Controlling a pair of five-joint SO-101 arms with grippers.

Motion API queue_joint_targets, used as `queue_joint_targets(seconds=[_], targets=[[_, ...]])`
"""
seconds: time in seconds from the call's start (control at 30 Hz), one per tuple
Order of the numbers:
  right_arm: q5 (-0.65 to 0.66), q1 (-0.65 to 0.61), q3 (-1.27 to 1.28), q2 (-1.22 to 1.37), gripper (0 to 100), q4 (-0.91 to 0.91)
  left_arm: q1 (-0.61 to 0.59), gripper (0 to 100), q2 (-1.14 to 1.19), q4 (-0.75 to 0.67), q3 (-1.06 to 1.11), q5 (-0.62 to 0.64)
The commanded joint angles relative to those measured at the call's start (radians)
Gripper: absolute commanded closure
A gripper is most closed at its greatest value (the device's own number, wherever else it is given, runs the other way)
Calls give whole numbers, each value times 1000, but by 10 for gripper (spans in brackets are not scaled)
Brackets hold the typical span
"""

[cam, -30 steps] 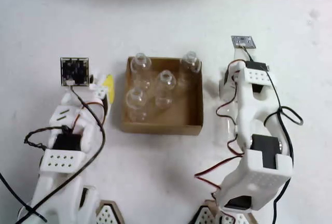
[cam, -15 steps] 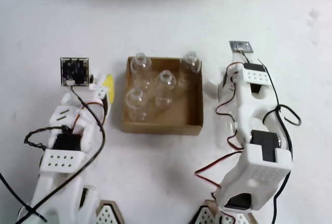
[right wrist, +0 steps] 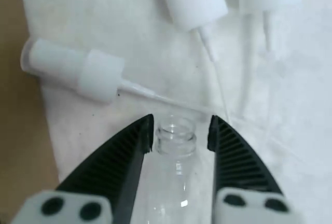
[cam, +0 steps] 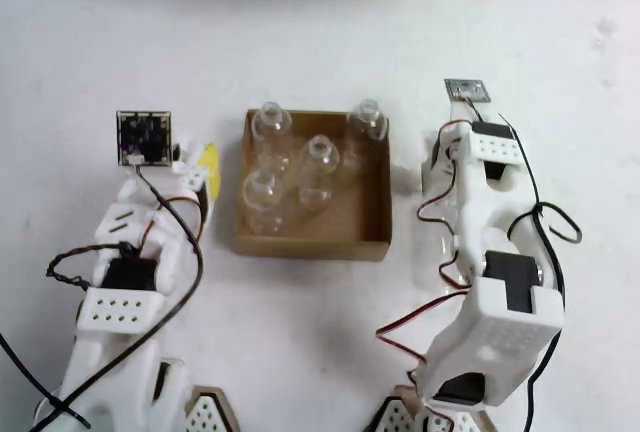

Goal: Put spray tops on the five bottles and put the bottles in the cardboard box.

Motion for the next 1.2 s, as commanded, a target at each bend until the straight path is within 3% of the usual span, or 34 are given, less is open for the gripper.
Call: queue_joint_targets(seconds=[0.0, 0.2, 0.63, 1.17], targets=[[-6, 15, -20, -50, 849, -7, 10, 838, -27, -23, 0, -14], [-11, 15, -20, -61, 922, -5, 10, 838, -25, -25, 0, -14], [-14, 30, -15, -101, 978, -5, 10, 838, -21, -29, 0, -14], [-3, 48, 133, -650, 983, -7, 8, 838, -28, 28, -8, 32]])
